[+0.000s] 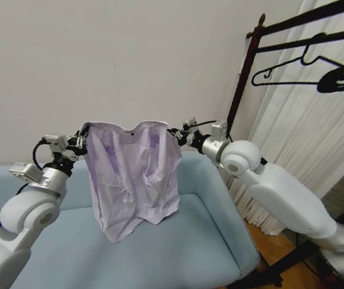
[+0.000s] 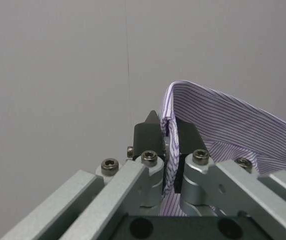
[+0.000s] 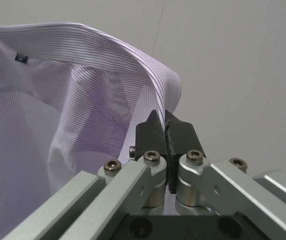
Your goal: Pick up the clothes from the sofa and hang them on the clothes hanger.
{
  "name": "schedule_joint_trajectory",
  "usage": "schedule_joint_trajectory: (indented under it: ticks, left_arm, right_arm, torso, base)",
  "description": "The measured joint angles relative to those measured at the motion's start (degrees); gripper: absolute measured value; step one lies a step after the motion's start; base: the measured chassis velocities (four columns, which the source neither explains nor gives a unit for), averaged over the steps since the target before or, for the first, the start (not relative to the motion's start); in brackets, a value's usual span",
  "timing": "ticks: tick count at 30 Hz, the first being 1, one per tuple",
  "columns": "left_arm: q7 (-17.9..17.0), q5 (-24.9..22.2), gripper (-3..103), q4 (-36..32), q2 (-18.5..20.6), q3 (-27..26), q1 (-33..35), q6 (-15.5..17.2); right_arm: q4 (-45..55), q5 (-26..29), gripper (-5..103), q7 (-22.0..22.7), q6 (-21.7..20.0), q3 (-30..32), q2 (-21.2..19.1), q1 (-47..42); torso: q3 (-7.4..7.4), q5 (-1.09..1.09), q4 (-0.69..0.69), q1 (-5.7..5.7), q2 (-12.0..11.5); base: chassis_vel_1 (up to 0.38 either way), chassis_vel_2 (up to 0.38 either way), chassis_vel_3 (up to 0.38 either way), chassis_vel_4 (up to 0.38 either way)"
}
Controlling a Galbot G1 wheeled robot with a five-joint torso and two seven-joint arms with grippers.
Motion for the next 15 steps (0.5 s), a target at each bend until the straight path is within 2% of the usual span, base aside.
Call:
schedule_joint_trajectory:
  ticks: [4,9,11,12,14,15]
  left_arm:
    - [0.91,-1.51,3,1.96,2.09,0.67,-2.50,0.51]
    - [1.85,-2.72,3,3.08,2.77,1.76,-4.26,1.16]
    - [2.18,-3.08,3,3.52,2.81,2.08,-4.74,1.31]
    - [2.18,-3.08,3,3.52,2.81,2.08,-4.74,1.31]
    - [2.40,-3.29,3,3.89,2.86,2.28,-5.07,1.42]
    - [2.58,-3.37,3,4.10,2.93,2.39,-5.26,1.46]
  right_arm:
    - [-0.28,0.50,0,0.52,-0.11,0.03,0.49,0.00]
    - [0.09,1.91,-1,2.71,-1.05,-0.04,1.14,0.03]
    - [0.25,2.20,10,4.07,-1.22,-0.15,1.44,0.12]
    - [0.25,2.20,10,4.07,-1.22,-0.15,1.44,0.12]
    - [0.30,2.75,20,5.57,-1.26,-0.19,1.79,0.39]
    - [0.29,3.14,20,6.04,-1.31,-0.18,1.91,0.59]
  torso:
    - [0.00,0.00,0.00,0.00,0.00]
    - [0.00,-0.01,0.00,0.00,0.00]
    - [0.00,0.00,-0.01,0.00,0.00]
    - [0.00,0.00,-0.01,0.00,0.00]
    - [0.00,-0.01,0.00,0.00,0.00]
    - [0.00,-0.01,0.00,0.00,0.00]
  base:
    - [0.000,0.000,0.000,0.000]
    - [0.000,0.000,0.000,0.000]
    - [0.000,0.000,0.000,0.000]
    - [0.000,0.000,0.000,0.000]
    - [0.000,0.000,0.000,0.000]
    - [0.000,0.000,0.000,0.000]
